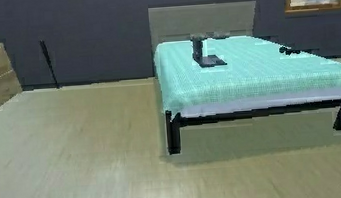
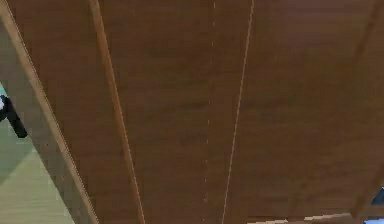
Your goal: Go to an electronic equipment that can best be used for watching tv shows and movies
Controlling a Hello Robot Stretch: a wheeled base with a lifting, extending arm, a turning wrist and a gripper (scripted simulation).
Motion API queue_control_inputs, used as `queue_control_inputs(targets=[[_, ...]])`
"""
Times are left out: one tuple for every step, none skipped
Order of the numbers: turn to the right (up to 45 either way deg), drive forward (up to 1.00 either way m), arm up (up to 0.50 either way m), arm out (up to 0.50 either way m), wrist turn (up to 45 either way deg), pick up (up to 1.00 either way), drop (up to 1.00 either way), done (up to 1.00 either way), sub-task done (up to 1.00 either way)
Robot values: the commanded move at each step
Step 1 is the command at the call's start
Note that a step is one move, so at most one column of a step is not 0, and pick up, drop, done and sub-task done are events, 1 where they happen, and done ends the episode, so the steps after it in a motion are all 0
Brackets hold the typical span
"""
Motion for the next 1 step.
queue_control_inputs(targets=[[0.0, 0.45, 0.00, 0.00, 0.0, 0.00, 0.00, 0.00, 0.00]])
